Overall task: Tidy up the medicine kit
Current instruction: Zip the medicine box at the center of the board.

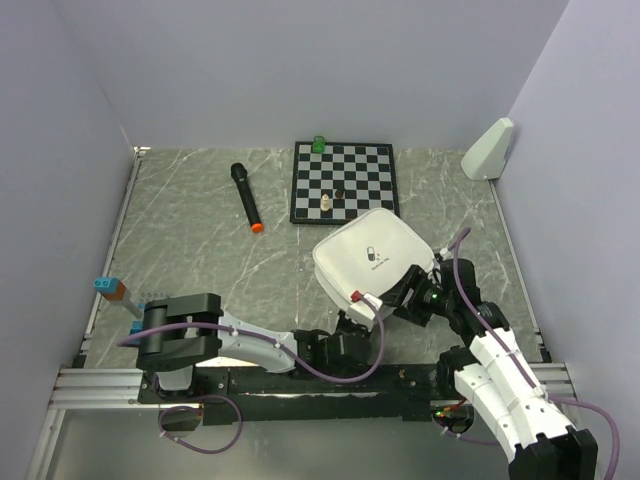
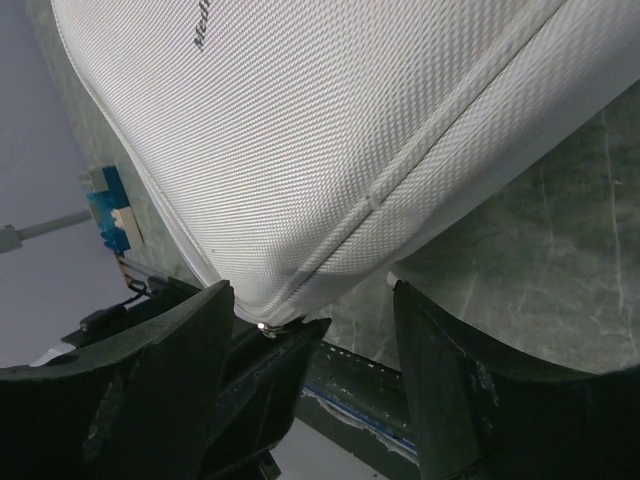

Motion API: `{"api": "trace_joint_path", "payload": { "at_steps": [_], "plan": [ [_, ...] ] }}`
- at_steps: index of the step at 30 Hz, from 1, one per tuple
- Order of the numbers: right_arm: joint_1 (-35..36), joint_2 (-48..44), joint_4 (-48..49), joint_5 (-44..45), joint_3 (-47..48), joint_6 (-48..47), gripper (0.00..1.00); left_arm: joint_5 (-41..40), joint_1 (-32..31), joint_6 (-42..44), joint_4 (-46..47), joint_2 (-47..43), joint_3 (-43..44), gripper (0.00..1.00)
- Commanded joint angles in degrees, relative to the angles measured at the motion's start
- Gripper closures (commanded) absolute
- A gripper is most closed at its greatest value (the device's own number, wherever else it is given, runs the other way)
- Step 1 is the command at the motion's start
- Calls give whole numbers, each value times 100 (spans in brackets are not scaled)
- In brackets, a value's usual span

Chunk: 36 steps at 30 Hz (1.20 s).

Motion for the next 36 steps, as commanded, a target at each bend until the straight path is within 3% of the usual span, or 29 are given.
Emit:
{"api": "trace_joint_path", "payload": {
  "at_steps": [1,5,10,17,22,36],
  "plan": [
    [73,-133,4,-136,-59,223,30,373,-40,344,585,255,444,99],
    [126,-11,39,-75,-129,354,35,408,-32,440,638,405,637,99],
    [214,244,92,-22,-182,452,51,391,-14,493,673,519,734,99],
    [231,253,-5,312,-279,504,83,216,56,292,577,511,647,99],
    [231,314,100,373,-279,592,100,-232,56,-16,349,335,383,99],
    [231,429,92,488,-164,592,100,-1217,65,-1501,-776,-421,-496,99]
  ]
}}
